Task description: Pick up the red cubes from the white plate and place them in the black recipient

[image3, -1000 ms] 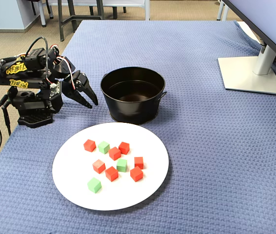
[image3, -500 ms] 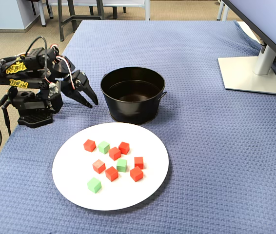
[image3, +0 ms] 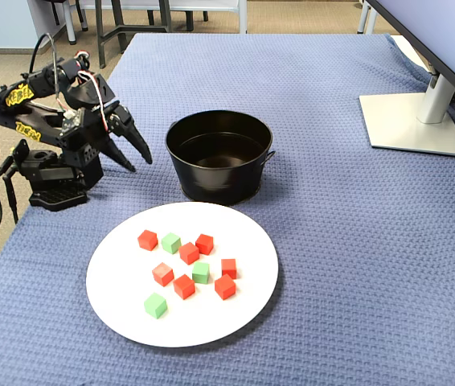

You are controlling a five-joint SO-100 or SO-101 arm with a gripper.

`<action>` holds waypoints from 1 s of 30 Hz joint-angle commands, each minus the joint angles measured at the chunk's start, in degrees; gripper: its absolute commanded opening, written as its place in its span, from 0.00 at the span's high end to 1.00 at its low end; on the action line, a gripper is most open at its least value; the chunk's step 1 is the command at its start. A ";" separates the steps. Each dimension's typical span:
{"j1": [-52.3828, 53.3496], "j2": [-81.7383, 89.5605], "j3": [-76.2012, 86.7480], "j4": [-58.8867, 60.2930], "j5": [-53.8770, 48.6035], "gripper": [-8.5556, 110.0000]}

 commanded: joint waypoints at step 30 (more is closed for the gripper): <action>11.51 -38.67 -14.33 -17.84 -13.89 0.79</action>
